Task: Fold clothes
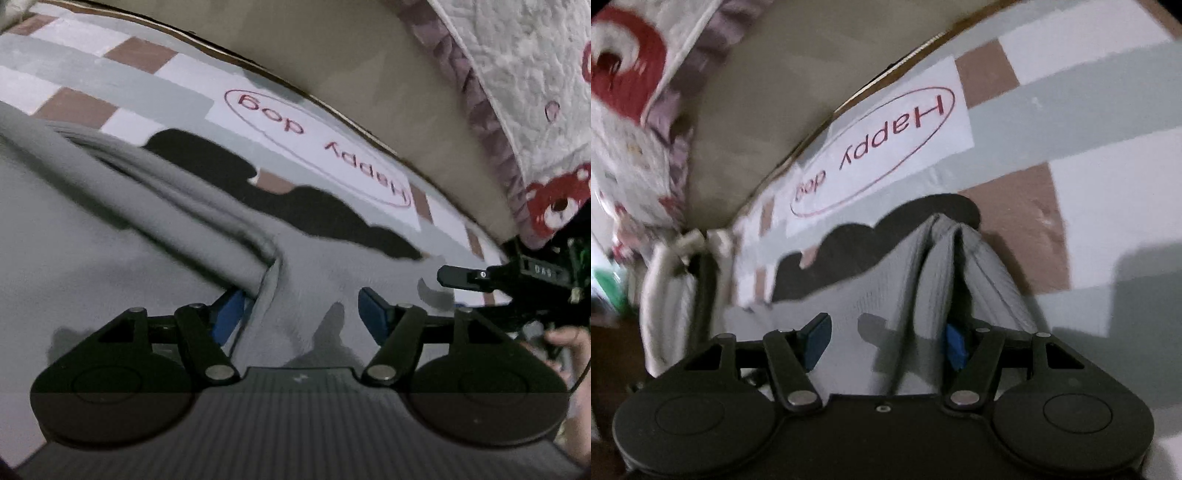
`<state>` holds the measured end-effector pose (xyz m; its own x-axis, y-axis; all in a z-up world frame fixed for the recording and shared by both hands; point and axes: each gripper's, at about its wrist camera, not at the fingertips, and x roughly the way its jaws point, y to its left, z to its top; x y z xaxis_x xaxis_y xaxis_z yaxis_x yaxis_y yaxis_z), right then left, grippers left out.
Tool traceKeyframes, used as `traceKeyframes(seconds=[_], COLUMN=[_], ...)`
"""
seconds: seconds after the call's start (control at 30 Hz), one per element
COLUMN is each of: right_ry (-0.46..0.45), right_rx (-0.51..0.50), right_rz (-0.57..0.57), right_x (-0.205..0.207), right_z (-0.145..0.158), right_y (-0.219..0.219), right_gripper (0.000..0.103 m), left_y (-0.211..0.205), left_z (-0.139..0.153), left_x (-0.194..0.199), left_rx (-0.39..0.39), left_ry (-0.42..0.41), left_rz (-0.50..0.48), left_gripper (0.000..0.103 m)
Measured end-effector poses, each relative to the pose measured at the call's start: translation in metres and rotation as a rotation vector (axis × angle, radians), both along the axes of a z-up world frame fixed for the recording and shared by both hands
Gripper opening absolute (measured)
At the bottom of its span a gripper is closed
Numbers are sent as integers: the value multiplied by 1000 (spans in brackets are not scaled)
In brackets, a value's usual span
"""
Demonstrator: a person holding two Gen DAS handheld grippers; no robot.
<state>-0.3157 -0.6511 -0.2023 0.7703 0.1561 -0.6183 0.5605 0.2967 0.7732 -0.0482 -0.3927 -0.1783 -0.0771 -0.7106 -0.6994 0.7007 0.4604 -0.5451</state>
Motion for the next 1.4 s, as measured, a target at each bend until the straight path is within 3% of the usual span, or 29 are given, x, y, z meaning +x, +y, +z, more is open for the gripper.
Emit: traceKeyframes(seconds=[0.03,0.1,0.13,0.17,0.23,0.37,0.53,0.63,0.73,0.77,0.8,0.83,0.87,0.93,1.0,1.03,1.07,1.13,1.23,1.33,1.4], right_ry=[-26,-74,-95,-79,-48,-133,-51,-5,6,15,31,47,64,78,16,-23,-61,-76,86,206,278], right_rx=[12,13,11,-54,-183,-333,-359,-358,-295,-261,-259,-257,-264,-249,-200,-179,-158,-134,-157,-252,-384], right_rz=[-22,-82,-112,-134,-176,-162,-139,-125,-137,-149,-163,-177,-191,-227,-226,-200,-173,-88,-12,64,150], right_x=[0,-3,-5,-7,-11,-11,7,18,14,10,6,2,-6,-26,-45,-46,-47,-38,-23,-4,9], right_z=[-2,-7,-9,-5,3,30,18,5,-1,3,9,15,23,36,45,48,51,52,45,40,38], right_y=[-1,-3,-3,0,5,6,-4,-14,-25,-28,-30,-32,-32,-23,-3,8,18,43,84,109,121], right_gripper=[68,67,52,5,6,6,6,5,4,11,13,18,38,55,55,55,55,55,55,55,8], left_y=[-4,-9,-11,-12,-16,-20,-44,-49,-35,-28,-22,-15,-8,5,18,24,26,30,34,29,30], left_z=[0,2,3,5,9,9,-9,-1,12,16,15,15,15,14,14,13,14,15,16,18,22], left_x=[3,8,10,12,16,19,11,6,0,-2,-7,-11,-15,-24,-33,-37,-40,-47,-55,-61,-67], left_rx=[-6,-23,-38,-53,-83,-138,-31,18,31,35,35,36,36,37,38,38,35,29,32,71,95], left_ry=[7,-6,-20,-34,-62,-104,-209,-266,-274,-266,-254,-243,-232,-209,-186,-176,-179,-186,-199,-246,-280], left_rz=[6,18,27,36,54,77,43,13,-26,-33,-34,-34,-34,-34,-35,-34,-23,-1,34,41,47], left_gripper=[64,31,23,16,15,15,14,17,31,46,54,54,54,54,49,43,29,21,18,15,13])
